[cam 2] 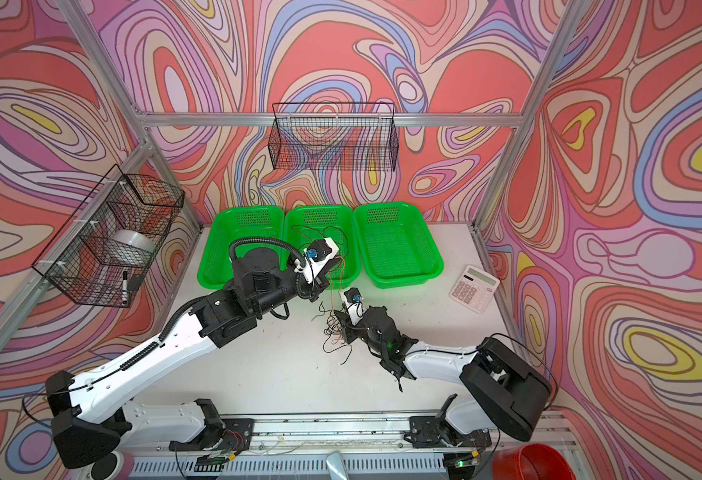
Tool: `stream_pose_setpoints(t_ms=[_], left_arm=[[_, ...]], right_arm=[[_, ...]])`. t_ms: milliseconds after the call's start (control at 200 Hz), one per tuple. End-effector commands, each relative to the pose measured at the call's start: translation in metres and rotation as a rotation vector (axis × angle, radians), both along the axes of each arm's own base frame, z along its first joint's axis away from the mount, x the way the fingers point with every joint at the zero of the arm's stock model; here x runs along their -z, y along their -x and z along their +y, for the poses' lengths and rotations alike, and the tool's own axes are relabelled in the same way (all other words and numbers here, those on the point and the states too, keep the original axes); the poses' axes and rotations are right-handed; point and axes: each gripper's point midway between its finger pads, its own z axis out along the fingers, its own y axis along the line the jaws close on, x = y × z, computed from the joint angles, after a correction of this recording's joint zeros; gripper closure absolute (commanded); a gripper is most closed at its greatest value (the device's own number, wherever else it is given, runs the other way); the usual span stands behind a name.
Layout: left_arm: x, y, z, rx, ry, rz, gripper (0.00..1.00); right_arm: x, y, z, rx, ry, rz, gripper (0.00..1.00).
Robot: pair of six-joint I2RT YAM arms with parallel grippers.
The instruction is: Untangle the cables
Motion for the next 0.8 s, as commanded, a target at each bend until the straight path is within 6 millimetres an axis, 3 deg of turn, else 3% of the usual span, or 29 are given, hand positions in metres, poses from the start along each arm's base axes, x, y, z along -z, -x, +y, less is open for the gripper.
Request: stream_pose_setpoints(t_ms=[0,150,375,711,796], left_arm=[[-0.021,0.006,0.005,0.008,0.008,-0.06,1.0],[-0.041,0.003,0.006,0.001,0.003,-0.102,1.0],[-0.088,0.002,0.002,0.011,0.031,-0.171,1.0],[-0.147,-0.004,0.006,-0.001,0.062,-0.275,1.0],[-0.155,-0.008,0.007,-0.004,0.062,-0.285,1.0]], right_arm=[[-0.005,-0.002,0.003,0.009,-0.04,-0.011,0.68],[0.016,-0.005,0.001,0.031,-0.012,0.041,0.65],[0.044,-0.007,-0.002,0.07,0.003,0.109,0.6],[0.067,-0.008,-0.005,0.117,-0.027,0.175,0.57],[0.06,-0.007,-0.006,0.108,-0.041,0.152,0.56]])
